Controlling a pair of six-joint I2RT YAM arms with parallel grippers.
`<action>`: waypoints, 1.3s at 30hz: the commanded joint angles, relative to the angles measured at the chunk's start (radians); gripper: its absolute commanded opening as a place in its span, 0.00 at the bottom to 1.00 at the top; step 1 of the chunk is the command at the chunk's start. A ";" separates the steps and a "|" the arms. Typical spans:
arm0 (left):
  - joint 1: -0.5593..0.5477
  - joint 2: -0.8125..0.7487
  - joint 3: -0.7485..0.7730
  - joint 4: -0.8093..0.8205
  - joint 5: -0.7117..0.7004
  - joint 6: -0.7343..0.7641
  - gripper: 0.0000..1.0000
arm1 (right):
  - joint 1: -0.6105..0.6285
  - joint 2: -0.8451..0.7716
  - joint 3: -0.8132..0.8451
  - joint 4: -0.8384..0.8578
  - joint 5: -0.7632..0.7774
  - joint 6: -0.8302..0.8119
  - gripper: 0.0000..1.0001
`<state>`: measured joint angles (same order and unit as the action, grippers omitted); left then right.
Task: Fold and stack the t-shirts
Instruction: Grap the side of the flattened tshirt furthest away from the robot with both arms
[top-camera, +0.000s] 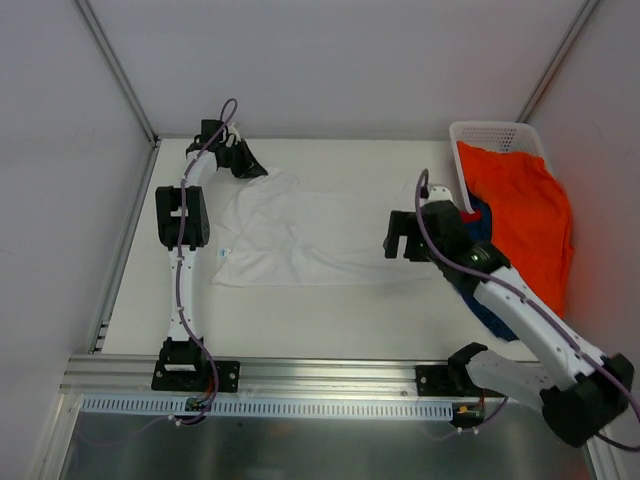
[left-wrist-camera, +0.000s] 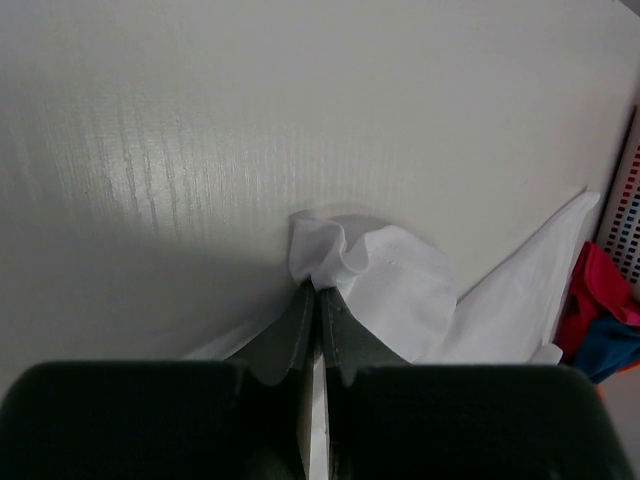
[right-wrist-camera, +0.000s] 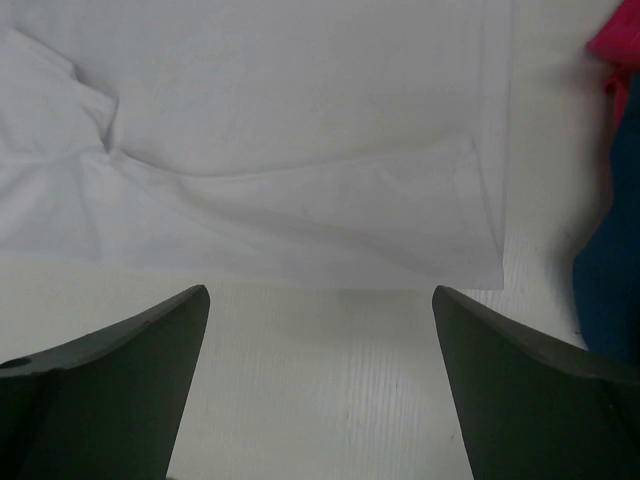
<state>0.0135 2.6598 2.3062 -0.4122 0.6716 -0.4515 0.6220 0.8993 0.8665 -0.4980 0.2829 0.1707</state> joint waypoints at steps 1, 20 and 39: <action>-0.007 -0.081 -0.053 -0.013 -0.004 0.079 0.00 | -0.131 0.284 0.185 0.119 -0.242 -0.078 0.99; -0.033 -0.159 -0.183 0.070 -0.037 0.103 0.00 | -0.617 1.343 1.037 0.139 -0.662 0.081 0.99; -0.033 -0.181 -0.225 0.102 -0.044 0.099 0.00 | -0.594 1.471 1.160 -0.096 -0.421 0.012 0.99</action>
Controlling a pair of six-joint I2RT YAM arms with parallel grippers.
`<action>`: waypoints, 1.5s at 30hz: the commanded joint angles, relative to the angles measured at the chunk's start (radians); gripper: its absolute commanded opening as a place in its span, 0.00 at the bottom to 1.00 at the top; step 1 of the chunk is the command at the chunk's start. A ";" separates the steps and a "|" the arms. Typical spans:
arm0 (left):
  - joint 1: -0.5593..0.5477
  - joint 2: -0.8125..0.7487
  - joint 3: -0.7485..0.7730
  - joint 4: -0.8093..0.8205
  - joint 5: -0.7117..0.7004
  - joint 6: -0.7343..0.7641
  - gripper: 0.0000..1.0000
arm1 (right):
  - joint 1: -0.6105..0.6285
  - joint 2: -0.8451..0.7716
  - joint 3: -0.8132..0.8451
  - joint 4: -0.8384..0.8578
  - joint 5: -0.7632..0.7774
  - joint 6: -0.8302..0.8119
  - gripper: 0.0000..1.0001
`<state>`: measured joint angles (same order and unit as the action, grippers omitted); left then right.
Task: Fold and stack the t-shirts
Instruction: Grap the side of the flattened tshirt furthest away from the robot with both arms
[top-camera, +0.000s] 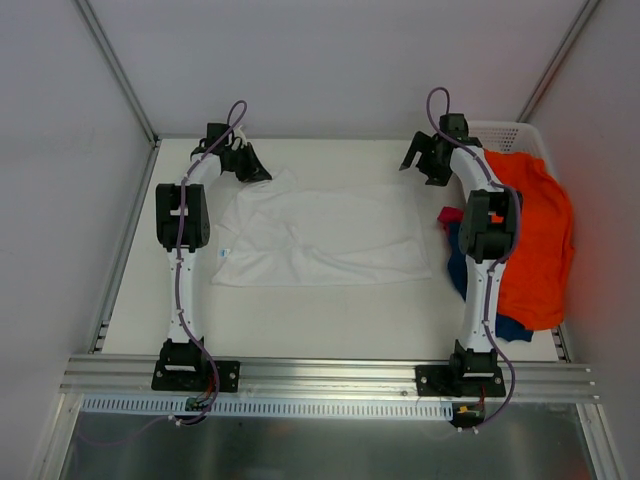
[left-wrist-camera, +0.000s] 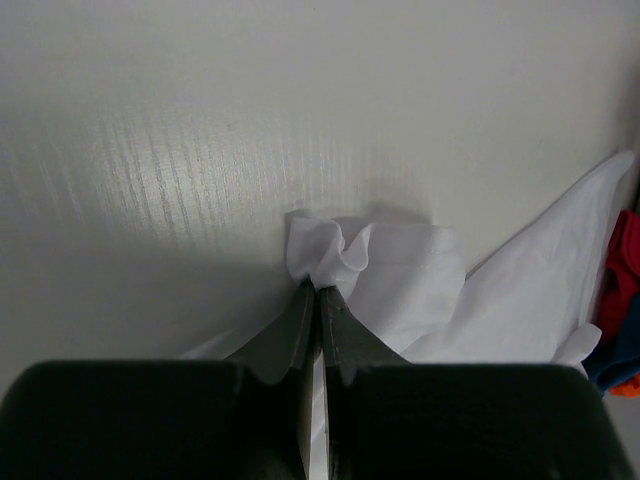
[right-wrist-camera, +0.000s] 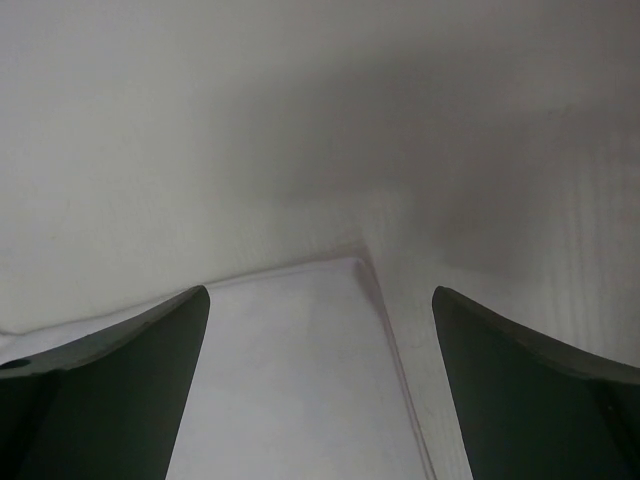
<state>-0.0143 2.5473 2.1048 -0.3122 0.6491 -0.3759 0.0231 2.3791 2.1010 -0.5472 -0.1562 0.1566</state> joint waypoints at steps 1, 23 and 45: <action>-0.006 -0.068 -0.026 0.004 -0.022 0.022 0.00 | 0.018 -0.012 -0.091 -0.024 0.011 0.029 0.99; -0.007 -0.082 -0.049 0.024 -0.017 0.023 0.00 | 0.047 0.068 0.045 -0.034 -0.023 0.050 0.86; -0.007 -0.081 -0.051 0.027 -0.017 0.023 0.00 | 0.044 0.081 0.059 -0.060 -0.003 0.070 0.01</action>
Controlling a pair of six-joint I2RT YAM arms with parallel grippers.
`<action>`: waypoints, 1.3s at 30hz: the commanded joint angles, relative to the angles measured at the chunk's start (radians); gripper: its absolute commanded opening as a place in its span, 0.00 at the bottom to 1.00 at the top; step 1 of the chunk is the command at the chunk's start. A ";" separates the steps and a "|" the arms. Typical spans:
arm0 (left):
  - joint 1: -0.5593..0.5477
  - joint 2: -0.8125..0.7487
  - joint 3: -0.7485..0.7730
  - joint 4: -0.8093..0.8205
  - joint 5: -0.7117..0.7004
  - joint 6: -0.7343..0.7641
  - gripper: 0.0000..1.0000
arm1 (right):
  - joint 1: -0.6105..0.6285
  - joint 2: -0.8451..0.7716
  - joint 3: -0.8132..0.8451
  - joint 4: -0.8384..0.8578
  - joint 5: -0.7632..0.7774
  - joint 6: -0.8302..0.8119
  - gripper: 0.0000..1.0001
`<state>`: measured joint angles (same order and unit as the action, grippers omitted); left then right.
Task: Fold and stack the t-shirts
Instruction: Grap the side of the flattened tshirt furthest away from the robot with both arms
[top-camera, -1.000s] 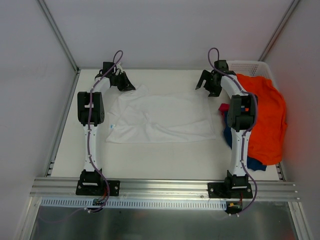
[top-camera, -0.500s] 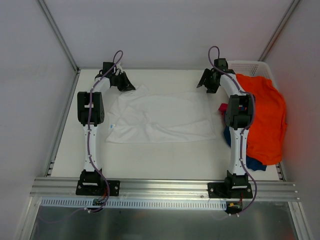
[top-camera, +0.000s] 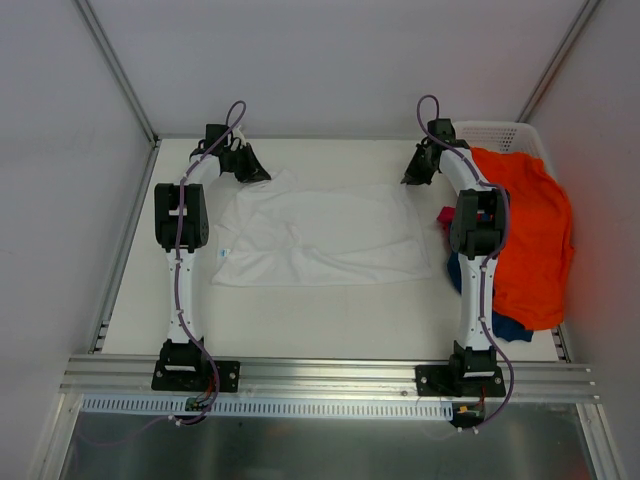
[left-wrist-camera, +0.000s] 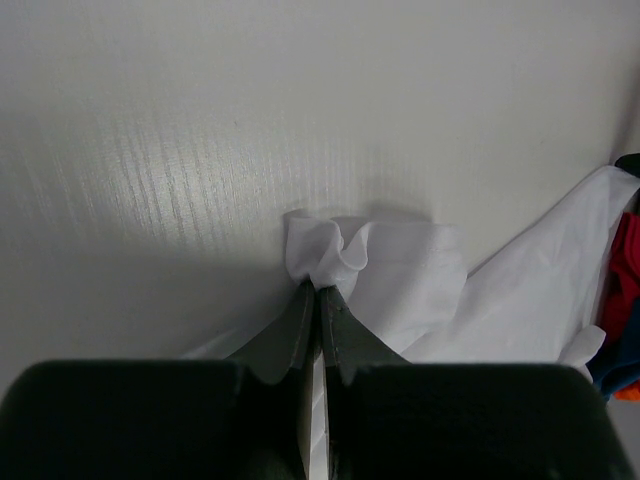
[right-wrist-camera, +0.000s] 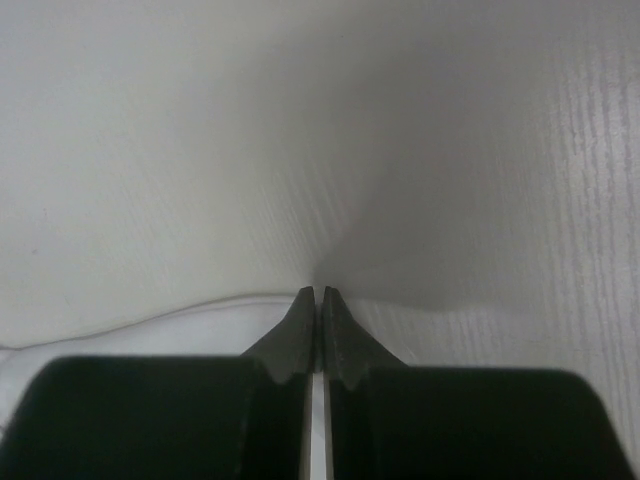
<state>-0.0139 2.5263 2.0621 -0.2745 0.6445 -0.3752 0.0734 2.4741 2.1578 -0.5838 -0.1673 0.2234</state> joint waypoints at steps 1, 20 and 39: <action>-0.008 -0.060 -0.008 -0.011 -0.019 0.021 0.00 | -0.007 -0.012 0.004 -0.022 0.006 0.004 0.01; -0.008 -0.176 0.006 0.008 -0.098 0.045 0.00 | -0.017 -0.110 -0.030 -0.039 -0.032 -0.025 0.01; -0.012 -0.543 -0.312 0.009 -0.095 0.085 0.00 | 0.017 -0.406 -0.252 -0.044 -0.035 -0.047 0.01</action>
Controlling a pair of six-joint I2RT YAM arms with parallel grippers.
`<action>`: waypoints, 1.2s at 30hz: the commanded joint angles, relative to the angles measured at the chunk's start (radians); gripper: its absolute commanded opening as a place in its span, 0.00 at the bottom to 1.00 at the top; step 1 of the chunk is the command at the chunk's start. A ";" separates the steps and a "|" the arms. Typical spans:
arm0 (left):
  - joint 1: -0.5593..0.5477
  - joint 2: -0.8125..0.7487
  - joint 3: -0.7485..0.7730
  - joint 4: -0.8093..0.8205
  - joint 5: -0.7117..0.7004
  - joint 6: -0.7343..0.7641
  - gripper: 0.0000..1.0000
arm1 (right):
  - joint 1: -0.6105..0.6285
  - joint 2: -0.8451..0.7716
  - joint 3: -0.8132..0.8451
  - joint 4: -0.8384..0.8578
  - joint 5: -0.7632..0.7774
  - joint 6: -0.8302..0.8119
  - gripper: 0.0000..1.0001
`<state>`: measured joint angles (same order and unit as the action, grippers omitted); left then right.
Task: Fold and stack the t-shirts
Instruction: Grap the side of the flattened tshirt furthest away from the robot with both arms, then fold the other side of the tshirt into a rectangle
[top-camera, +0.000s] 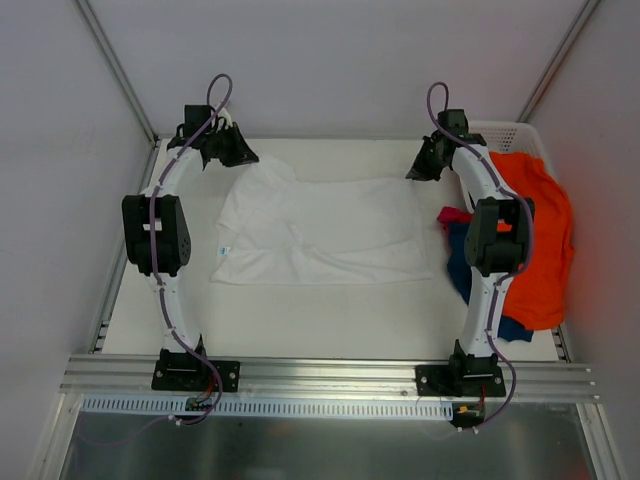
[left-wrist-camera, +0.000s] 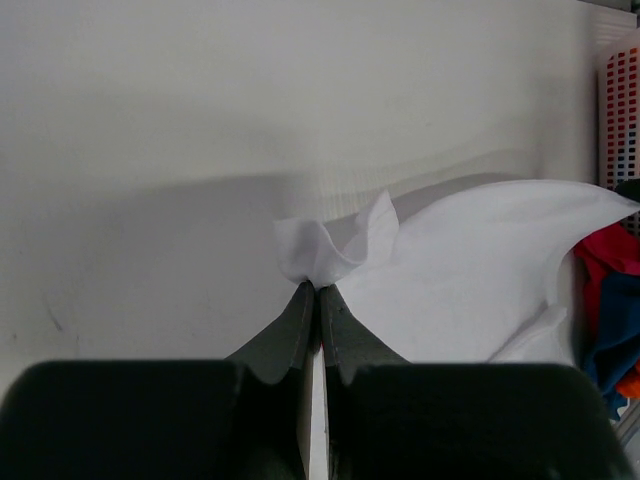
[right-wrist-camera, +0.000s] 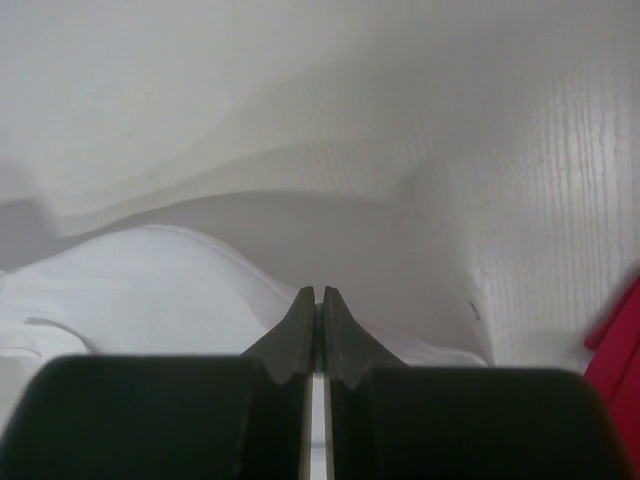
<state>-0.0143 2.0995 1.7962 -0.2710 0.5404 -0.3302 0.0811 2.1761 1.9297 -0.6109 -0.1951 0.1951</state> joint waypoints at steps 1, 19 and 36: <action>-0.012 -0.133 -0.066 0.006 0.007 0.045 0.00 | 0.009 -0.122 -0.052 -0.016 -0.006 -0.022 0.00; -0.049 -0.495 -0.495 0.004 -0.074 0.135 0.00 | 0.036 -0.383 -0.416 0.016 0.066 -0.036 0.00; -0.180 -0.670 -0.756 0.006 -0.307 0.184 0.00 | 0.039 -0.418 -0.623 0.060 0.158 -0.054 0.01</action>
<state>-0.1638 1.4834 1.0775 -0.2718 0.3264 -0.1844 0.1139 1.7969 1.3216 -0.5648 -0.0719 0.1589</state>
